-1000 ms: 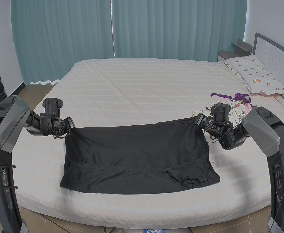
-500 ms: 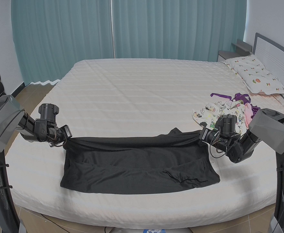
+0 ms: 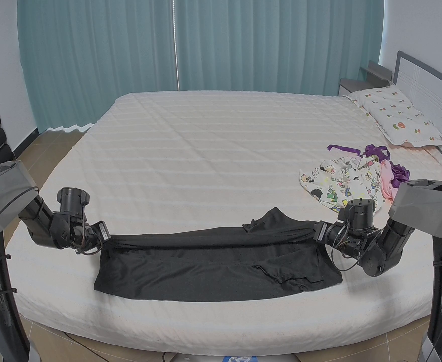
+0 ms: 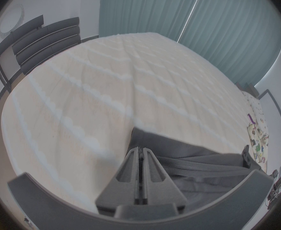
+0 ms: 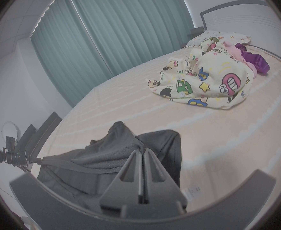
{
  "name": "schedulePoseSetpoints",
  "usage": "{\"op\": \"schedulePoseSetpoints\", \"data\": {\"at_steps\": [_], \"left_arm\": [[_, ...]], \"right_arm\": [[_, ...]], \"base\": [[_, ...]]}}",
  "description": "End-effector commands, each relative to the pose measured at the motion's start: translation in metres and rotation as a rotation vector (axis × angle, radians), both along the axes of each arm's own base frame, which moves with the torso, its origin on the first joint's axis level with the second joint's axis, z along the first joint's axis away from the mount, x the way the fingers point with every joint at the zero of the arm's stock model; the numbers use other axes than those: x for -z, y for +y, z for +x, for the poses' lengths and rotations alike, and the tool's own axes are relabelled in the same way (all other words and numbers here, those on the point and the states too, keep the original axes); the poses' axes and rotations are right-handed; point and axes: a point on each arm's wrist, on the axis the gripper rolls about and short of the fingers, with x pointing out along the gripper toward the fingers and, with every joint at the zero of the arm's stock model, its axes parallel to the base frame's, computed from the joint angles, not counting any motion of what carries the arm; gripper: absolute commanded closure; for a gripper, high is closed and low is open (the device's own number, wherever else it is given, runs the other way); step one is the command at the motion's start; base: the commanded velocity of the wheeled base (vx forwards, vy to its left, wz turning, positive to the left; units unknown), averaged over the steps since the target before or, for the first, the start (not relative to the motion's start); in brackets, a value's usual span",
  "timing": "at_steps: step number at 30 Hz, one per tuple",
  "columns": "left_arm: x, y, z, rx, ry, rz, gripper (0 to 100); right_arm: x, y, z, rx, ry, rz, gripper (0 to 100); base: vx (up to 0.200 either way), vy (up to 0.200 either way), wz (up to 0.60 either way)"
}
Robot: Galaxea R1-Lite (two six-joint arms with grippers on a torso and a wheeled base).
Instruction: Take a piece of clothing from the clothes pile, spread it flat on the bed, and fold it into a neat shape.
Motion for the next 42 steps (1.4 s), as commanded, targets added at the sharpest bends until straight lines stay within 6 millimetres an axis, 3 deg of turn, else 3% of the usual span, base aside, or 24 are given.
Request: {"op": "schedulePoseSetpoints", "data": {"at_steps": [1, 12, 13, 14, 22, 27, 32, 35, 37, 42], "left_arm": [[0.011, -0.001, -0.011, 0.007, 0.051, 0.001, 100], [0.017, -0.004, -0.022, 0.028, 0.092, -0.007, 100], [0.017, -0.004, -0.022, 0.029, 0.092, -0.01, 0], [0.017, -0.004, -0.022, 0.028, 0.092, -0.011, 0], [0.008, -0.002, -0.026, 0.021, 0.072, -0.023, 0], [-0.024, 0.001, -0.038, -0.002, -0.004, -0.105, 0], [-0.054, 0.008, -0.045, -0.059, -0.084, -0.249, 0], [-0.064, 0.007, -0.047, -0.107, -0.107, -0.351, 0], [-0.072, 0.003, -0.05, -0.153, -0.106, -0.508, 0], [-0.067, -0.004, -0.054, -0.178, -0.027, -0.725, 0]], "right_arm": [[0.013, 0.003, -0.01, -0.015, 0.049, -0.019, 100], [0.021, 0.001, -0.023, -0.023, 0.099, -0.048, 100], [0.022, 0.0, -0.025, -0.023, 0.108, -0.051, 100], [0.023, 0.0, -0.027, -0.024, 0.114, -0.051, 0], [0.004, -0.001, -0.025, -0.013, 0.029, -0.023, 0], [-0.029, -0.006, -0.032, 0.001, -0.025, 0.032, 0], [-0.044, -0.002, -0.03, -0.053, -0.033, 0.106, 0], [-0.044, 0.003, -0.026, -0.095, -0.005, 0.145, 0], [-0.04, 0.01, -0.009, -0.133, 0.047, 0.176, 0], [-0.019, 0.018, 0.019, -0.13, 0.139, 0.191, 0]], "base": [[0.0, 0.0, 0.0], [0.0, 0.0, 0.0], [0.0, 0.0, 0.0], [0.0, 0.0, 0.0], [0.0, 0.0, 0.0], [0.0, 0.0, 0.0], [0.0, 0.0, 0.0], [0.0, 0.0, 0.0], [0.0, 0.0, 0.0], [0.0, 0.0, 0.0]]}}
